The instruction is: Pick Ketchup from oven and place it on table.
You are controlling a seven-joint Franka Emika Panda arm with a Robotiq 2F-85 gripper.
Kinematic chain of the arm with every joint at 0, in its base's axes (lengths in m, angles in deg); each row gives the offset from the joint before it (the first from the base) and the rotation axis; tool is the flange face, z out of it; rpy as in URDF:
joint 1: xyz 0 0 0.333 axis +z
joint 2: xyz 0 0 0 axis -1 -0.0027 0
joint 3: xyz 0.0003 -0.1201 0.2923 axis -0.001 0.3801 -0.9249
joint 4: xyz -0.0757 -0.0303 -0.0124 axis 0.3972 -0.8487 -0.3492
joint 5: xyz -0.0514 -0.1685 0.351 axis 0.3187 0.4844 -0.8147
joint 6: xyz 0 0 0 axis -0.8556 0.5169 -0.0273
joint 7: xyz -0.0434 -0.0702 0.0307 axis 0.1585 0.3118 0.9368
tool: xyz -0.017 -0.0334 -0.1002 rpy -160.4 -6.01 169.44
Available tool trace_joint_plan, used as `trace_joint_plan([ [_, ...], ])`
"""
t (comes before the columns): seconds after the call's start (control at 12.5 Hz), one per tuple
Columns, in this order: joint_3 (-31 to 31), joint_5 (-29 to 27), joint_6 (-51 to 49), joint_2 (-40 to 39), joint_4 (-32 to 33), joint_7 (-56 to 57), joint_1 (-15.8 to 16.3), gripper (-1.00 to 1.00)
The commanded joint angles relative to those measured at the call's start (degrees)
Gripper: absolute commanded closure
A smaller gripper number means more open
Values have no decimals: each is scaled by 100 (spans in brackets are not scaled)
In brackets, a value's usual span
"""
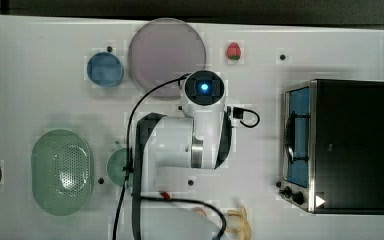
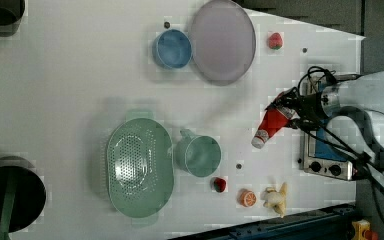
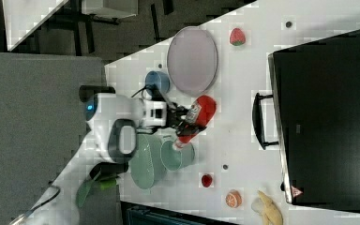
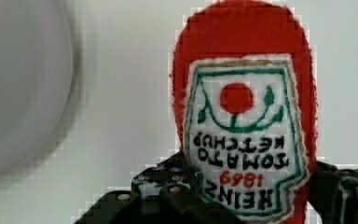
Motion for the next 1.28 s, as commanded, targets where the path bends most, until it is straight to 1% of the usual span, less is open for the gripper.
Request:
trace_joint_plan([
  [0.08,-16,-94,355,-341,118,-25,-84,-27],
  [0.16,-16,-95,419,-475,134,-25,-84,-34],
  [0.32,-20,-101,658,-648,173,-25,-81,-75],
  [0.4,-22,-101,837,-640,177,-25,-76,-100],
  [0.56,-19,-101,879,-346,133,-81,-58,-100],
  [0.72,-20,-100,466,301,-4,-133,-50,-100],
  [1.04,-12,-75,-1363,1538,-807,-140,-55,-100],
  [1.28,-45,-9,-2338,2051,-1602,-140,-47,-100],
])
